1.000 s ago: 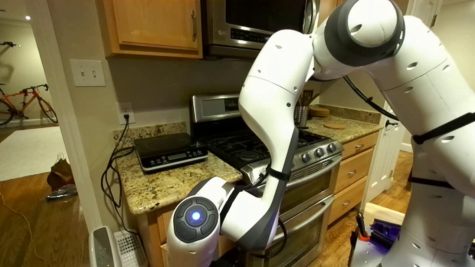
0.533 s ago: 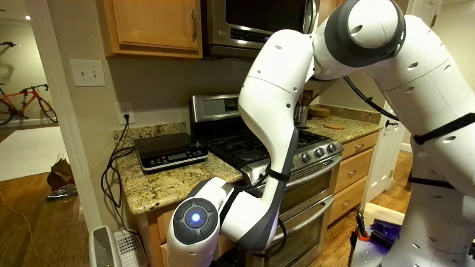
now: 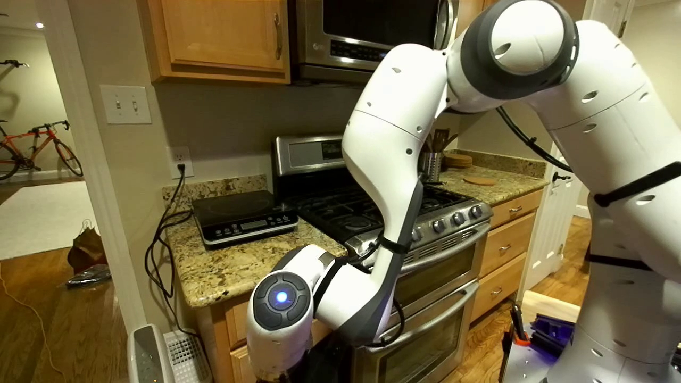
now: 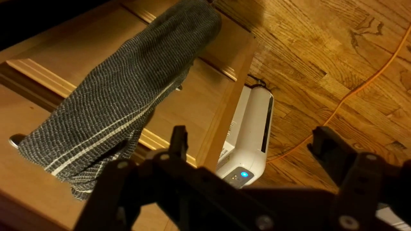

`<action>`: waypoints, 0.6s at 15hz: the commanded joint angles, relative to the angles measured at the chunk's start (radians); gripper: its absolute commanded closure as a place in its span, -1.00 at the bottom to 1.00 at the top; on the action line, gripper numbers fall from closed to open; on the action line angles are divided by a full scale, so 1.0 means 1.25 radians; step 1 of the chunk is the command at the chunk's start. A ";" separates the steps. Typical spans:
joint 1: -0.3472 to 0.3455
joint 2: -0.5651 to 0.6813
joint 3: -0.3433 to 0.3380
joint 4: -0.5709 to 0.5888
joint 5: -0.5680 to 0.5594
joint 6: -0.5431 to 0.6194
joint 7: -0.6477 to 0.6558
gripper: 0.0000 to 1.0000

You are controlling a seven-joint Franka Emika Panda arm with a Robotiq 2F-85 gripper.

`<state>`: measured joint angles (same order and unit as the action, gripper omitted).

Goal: Open the top left drawer

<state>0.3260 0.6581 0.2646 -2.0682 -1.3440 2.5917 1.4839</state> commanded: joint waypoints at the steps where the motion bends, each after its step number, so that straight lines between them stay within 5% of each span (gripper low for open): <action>1: -0.027 -0.045 -0.013 -0.053 0.001 0.046 -0.150 -1.00; 9: -0.058 -0.098 -0.039 -0.102 0.039 0.027 -0.411 -1.00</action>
<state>0.2609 0.6365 0.2368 -2.1129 -1.3247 2.6333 1.0484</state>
